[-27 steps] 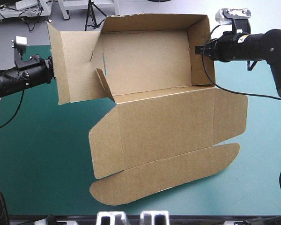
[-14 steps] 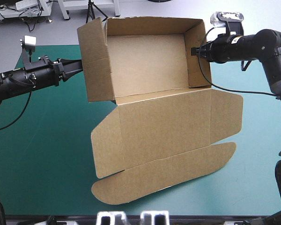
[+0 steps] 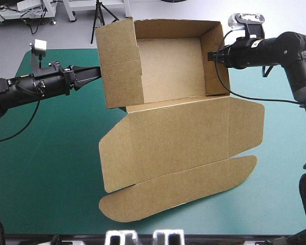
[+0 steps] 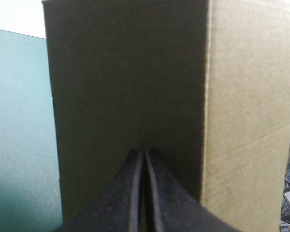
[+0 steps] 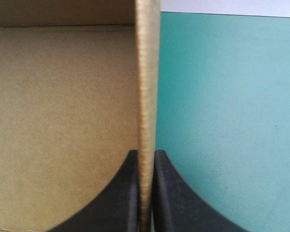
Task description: Fold the box
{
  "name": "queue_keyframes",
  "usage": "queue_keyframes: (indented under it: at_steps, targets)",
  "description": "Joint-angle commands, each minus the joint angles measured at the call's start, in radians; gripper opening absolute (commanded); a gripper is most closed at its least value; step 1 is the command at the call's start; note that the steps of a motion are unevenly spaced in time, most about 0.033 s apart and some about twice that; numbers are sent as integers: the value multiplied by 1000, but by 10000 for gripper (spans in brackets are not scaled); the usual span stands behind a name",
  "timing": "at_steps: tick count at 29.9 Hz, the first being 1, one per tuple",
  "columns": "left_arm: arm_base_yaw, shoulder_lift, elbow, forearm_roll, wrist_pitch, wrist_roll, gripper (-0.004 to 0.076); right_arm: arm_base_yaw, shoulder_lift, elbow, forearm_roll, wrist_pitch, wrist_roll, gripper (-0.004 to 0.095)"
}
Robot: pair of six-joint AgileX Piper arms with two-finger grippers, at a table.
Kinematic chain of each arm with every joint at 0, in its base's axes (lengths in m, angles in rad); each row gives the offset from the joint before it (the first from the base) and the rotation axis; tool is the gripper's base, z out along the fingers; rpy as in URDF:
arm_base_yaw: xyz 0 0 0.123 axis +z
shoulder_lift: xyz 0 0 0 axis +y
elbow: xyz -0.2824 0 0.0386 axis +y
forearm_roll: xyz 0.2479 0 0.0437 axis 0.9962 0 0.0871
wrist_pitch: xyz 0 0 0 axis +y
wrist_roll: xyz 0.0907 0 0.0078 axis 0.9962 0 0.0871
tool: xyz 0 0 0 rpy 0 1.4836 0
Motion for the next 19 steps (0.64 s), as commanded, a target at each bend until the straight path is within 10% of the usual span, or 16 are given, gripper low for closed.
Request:
queue_keyframes:
  at_steps: [1, 19]
  targets:
    - [-5, -32, -29, -84, 72, 8, 5, 27, -42, -32, -5, -79, 13, -16]
    - [-5, -32, -29, -48, 74, 9, 378, 61, -40, -32, -31, -130, 48, -16]
